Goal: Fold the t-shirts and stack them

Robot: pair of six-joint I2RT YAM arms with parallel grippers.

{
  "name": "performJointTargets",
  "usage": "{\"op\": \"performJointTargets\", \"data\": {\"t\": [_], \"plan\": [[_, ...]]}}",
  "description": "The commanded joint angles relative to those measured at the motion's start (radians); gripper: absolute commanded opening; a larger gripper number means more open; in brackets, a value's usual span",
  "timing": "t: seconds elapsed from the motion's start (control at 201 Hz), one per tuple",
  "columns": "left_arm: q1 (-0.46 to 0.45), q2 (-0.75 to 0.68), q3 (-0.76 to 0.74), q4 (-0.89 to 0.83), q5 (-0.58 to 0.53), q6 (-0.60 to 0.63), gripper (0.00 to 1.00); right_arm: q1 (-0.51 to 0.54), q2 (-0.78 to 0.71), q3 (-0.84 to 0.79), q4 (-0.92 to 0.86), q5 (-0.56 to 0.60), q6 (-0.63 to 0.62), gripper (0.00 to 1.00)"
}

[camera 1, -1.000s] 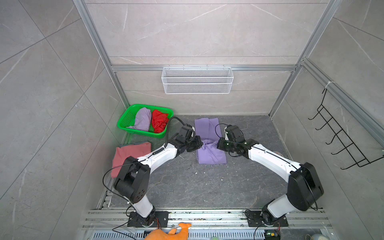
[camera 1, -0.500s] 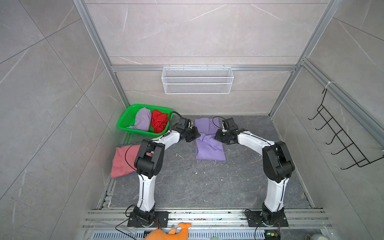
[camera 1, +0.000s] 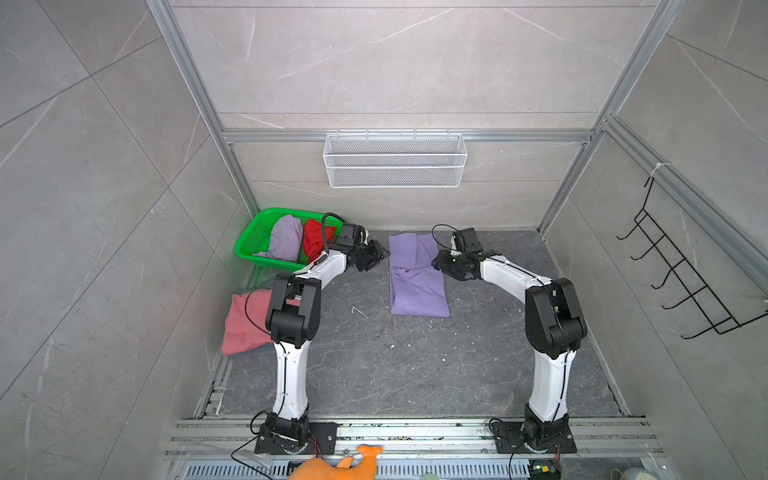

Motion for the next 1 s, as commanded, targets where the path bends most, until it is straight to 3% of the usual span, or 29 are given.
{"op": "performJointTargets", "data": {"t": [0.0,0.239,0.473,0.851,0.991], "plan": [[-0.050,-0.160,-0.094,-0.042,-0.032,0.054,0.56,0.004,-0.110,-0.102,-0.024,-0.039,-0.019,0.59],[-0.145,-0.341,-0.374,-0.028,-0.091,0.038,0.72,0.005,-0.292,-0.403,0.068,-0.132,0.081,0.66],[-0.194,-0.324,-0.453,0.040,-0.097,-0.030,0.81,0.008,-0.328,-0.560,0.168,-0.187,0.176,0.74],[-0.235,-0.219,-0.467,0.042,-0.199,-0.161,0.80,0.037,-0.263,-0.662,0.329,-0.195,0.323,0.76],[-0.245,-0.199,-0.493,0.038,-0.220,-0.186,0.75,0.049,-0.246,-0.659,0.326,-0.185,0.338,0.76]]}}
